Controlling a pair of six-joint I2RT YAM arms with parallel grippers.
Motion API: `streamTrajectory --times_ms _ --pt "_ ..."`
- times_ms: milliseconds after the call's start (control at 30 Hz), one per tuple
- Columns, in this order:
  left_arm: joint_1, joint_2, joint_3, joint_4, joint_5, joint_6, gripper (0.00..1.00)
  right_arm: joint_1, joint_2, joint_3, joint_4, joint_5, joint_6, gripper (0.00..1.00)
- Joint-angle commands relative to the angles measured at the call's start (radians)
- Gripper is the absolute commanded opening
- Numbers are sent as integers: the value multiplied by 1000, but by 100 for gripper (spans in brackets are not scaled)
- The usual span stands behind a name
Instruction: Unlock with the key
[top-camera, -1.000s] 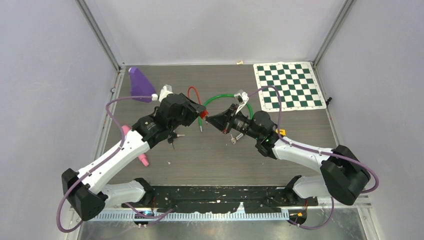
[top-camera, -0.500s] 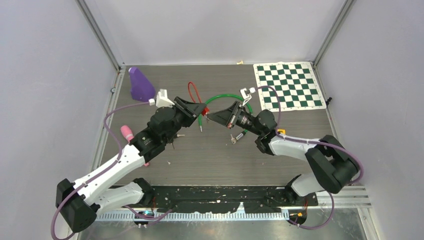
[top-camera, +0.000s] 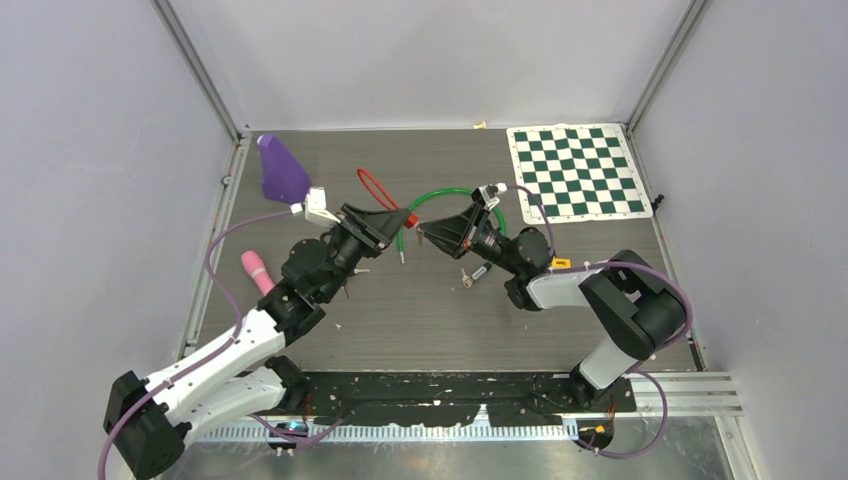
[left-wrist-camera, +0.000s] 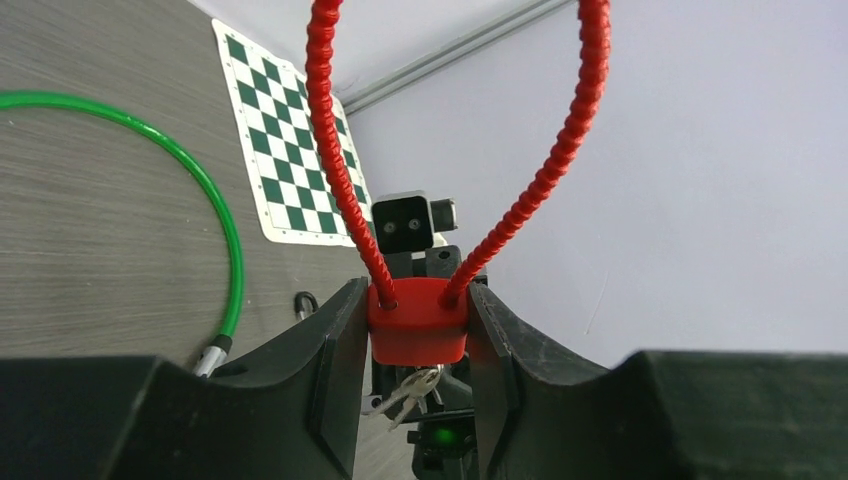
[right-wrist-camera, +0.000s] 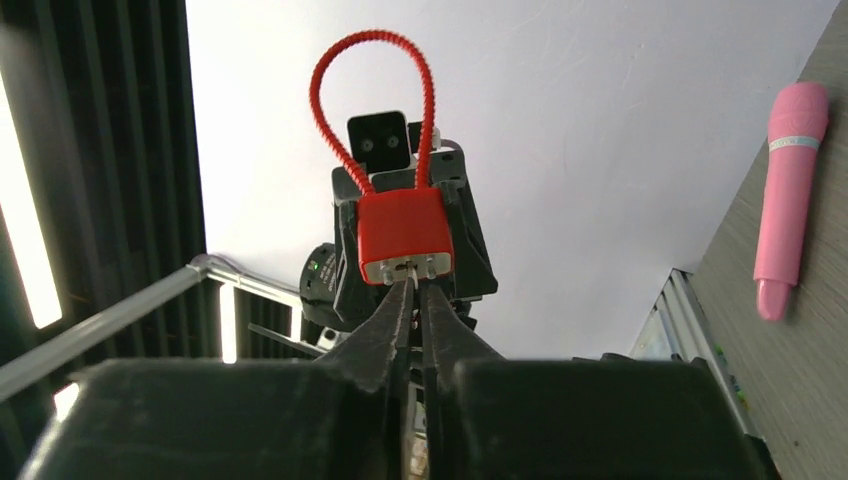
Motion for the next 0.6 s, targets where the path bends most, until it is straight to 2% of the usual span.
streamTrajectory --times_ms 0,200,467,567 --pt "-36 -46 24 198 172 -9 0 -14 53 8 120 69 32 18" --pt "24 -94 29 13 75 -32 0 -36 32 -18 135 33 -61 44" --pt "51 -100 71 -198 4 -63 0 -113 -62 -125 129 18 -254 58" --pt "54 -79 84 -237 16 -83 0 -116 -108 -110 111 -14 -401 62"
